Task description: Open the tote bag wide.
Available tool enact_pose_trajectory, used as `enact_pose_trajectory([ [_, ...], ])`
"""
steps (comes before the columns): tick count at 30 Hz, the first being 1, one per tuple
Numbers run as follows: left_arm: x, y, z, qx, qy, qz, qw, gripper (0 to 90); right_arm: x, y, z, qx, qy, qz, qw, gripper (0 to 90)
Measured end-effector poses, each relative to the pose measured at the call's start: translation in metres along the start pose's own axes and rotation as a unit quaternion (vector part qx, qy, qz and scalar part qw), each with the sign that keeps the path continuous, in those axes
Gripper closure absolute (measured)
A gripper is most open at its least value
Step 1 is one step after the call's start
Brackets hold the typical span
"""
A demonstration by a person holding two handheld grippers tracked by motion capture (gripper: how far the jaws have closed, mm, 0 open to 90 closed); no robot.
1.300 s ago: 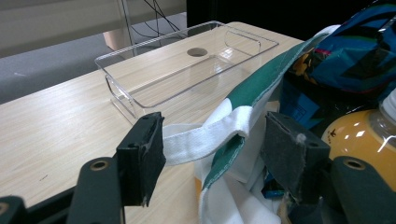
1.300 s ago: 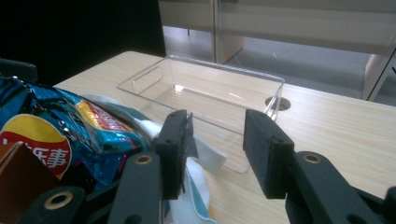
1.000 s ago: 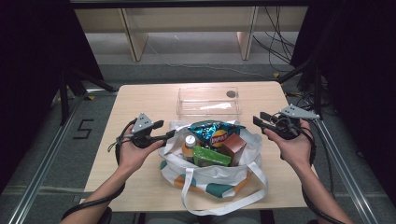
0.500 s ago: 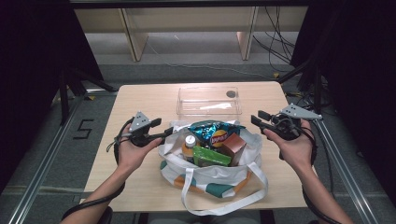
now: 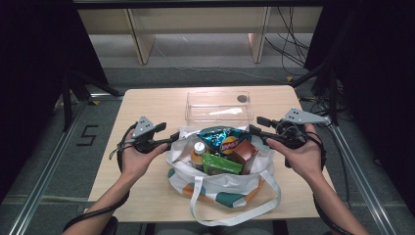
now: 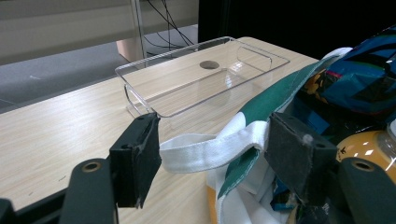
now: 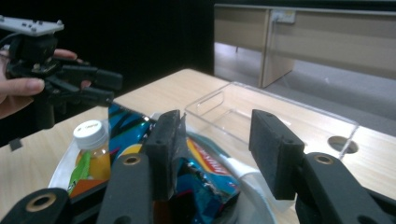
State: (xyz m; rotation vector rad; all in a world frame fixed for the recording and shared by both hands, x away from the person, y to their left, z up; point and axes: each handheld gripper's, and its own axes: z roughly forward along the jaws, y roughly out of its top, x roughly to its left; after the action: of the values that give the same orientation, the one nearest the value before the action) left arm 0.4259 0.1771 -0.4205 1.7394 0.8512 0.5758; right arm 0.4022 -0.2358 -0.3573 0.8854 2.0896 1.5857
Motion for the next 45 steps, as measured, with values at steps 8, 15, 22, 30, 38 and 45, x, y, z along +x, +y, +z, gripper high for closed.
enact_pose_trajectory([
  [8, 0.000, 0.000, 0.000, 0.001, 0.001, 0.001, 1.0000, 33.1, -0.007, -0.005, 0.017, 0.040, 0.022, 0.003, 0.9990, 56.6],
  [15, 0.000, -0.001, 0.001, 0.002, 0.001, 0.000, 1.0000, 32.5, -0.010, -0.009, 0.026, 0.079, 0.021, 0.006, 0.9966, 73.3],
  [22, 0.000, -0.001, 0.001, 0.001, 0.002, 0.002, 1.0000, 32.1, -0.007, -0.012, 0.027, 0.081, 0.025, 0.004, 0.9964, 88.7],
  [30, 0.001, -0.001, 0.000, -0.002, 0.004, 0.001, 1.0000, 31.6, 0.003, -0.008, 0.024, 0.054, 0.010, 0.001, 0.9985, 90.0],
  [38, 0.001, -0.002, 0.001, -0.002, 0.005, -0.001, 1.0000, 31.4, 0.006, 0.001, 0.018, 0.001, -0.007, -0.019, 0.9998, 90.0],
  [45, 0.004, -0.002, 0.001, -0.006, 0.007, 0.000, 1.0000, 31.2, 0.009, 0.013, 0.012, -0.034, -0.020, -0.021, 0.9990, 90.0],
])
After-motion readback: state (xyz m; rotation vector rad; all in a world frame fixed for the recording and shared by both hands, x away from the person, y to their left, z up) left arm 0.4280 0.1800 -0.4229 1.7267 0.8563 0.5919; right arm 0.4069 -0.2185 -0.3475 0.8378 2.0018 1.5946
